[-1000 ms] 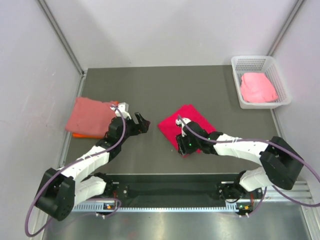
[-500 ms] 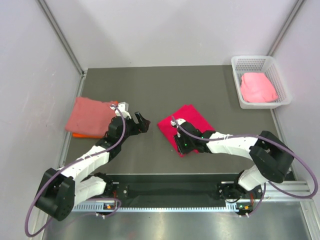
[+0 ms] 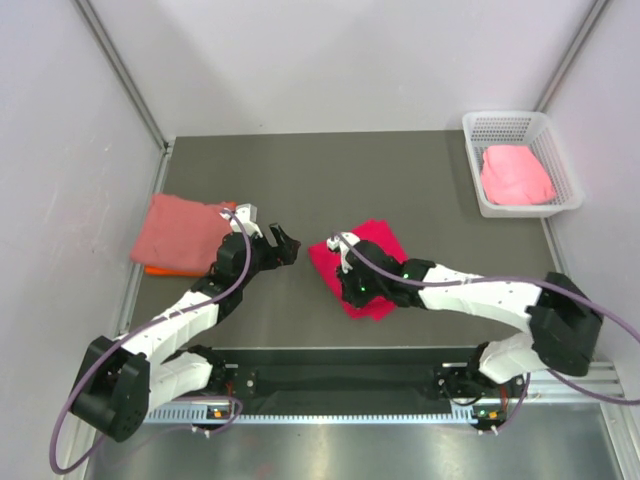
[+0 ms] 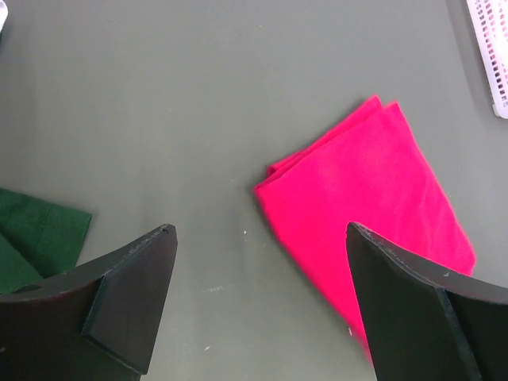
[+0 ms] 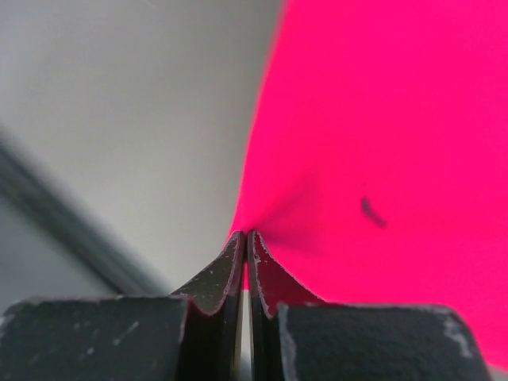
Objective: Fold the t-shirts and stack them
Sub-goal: Flatten the tshirt out
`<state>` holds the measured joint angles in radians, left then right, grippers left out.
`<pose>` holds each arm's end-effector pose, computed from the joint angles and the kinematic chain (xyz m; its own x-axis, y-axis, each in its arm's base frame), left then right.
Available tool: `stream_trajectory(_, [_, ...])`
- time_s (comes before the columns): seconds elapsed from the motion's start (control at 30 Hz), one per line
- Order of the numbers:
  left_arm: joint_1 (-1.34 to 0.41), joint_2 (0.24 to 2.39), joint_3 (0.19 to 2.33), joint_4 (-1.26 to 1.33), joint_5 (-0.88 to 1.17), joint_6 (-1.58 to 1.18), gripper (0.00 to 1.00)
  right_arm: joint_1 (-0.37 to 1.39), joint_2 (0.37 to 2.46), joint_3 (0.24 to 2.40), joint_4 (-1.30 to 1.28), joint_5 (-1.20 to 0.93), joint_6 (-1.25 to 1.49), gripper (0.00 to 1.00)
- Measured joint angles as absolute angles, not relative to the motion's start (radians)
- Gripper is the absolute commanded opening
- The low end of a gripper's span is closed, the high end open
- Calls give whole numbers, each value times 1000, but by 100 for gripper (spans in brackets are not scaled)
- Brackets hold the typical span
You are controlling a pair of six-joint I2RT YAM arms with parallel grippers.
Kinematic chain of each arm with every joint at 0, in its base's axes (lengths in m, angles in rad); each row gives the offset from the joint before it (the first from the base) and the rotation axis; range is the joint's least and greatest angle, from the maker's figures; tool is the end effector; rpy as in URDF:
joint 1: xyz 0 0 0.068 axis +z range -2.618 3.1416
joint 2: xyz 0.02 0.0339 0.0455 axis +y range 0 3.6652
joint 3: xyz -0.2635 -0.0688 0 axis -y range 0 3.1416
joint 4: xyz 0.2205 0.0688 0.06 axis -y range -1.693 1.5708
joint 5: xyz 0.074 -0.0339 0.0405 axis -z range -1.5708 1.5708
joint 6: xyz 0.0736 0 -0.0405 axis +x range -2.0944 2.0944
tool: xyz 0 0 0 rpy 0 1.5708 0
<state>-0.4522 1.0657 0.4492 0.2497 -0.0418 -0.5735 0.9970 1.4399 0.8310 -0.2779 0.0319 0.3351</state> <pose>0.2216 -0.1042 0.2127 -0.4888 -0.3652 -0.7923 0.1622 0.8543 -0.4939 0.1616 0.2457 0.1835 -0.6698 -0.4307 -0.6049 -0.6440 0.7424 0.1845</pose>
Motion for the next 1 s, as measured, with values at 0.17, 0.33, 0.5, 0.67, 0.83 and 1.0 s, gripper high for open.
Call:
stream_trajectory(0.17, [-452, 1065, 449, 249, -42, -573, 91, 1026, 1256, 952, -338, -27, 333, 0])
stream_trajectory(0.33, [-452, 1065, 449, 249, -46, -574, 91, 942, 1048, 1038, -364, -43, 345, 0])
stream_trajectory(0.5, [-452, 1058, 449, 245, -50, -574, 92, 586, 986, 979, -351, -47, 395, 20])
stream_trajectory(0.67, [-452, 1061, 453, 242, -48, -573, 92, 326, 1084, 798, -358, -50, 434, 48])
stream_trajectory(0.83, [-457, 1118, 500, 207, -46, -573, 90, 287, 1108, 725, -405, -39, 424, 65])
stream_trajectory(1.0, [-486, 1175, 551, 131, -53, -578, 89, 353, 1058, 725, -367, -141, 340, 56])
